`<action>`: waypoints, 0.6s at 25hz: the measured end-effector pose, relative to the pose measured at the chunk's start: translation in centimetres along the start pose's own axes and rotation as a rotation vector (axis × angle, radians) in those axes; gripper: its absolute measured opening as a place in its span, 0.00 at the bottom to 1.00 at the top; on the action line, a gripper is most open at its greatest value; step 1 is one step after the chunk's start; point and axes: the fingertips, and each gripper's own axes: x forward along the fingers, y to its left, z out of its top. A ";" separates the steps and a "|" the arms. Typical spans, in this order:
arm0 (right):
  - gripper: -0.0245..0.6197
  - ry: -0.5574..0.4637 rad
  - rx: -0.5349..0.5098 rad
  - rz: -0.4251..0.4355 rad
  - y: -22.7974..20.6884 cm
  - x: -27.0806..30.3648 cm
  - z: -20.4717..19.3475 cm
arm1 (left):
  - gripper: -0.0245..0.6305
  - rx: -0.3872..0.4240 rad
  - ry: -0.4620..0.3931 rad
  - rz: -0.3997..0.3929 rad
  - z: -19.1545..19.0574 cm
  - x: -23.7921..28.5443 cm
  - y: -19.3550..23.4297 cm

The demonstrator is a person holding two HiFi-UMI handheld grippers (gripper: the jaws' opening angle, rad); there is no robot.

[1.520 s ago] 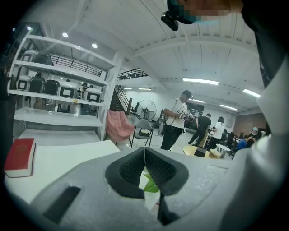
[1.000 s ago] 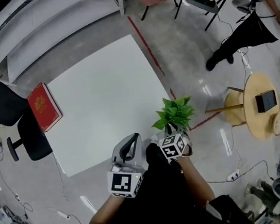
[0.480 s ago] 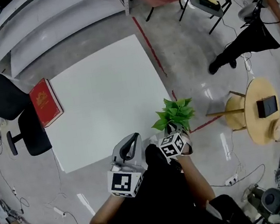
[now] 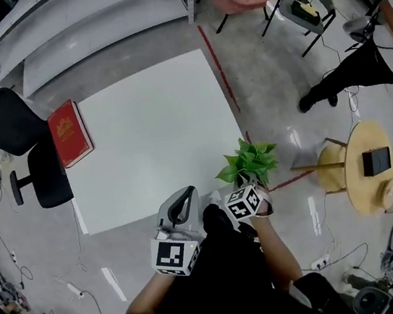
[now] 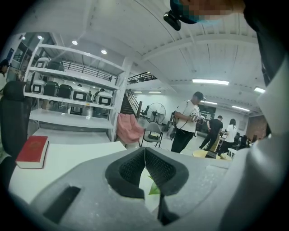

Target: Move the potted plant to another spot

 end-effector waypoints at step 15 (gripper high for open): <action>0.06 -0.029 -0.076 0.028 0.9 -1.3 0.8 | 0.07 -0.019 -0.051 0.096 0.5 -2.7 1.2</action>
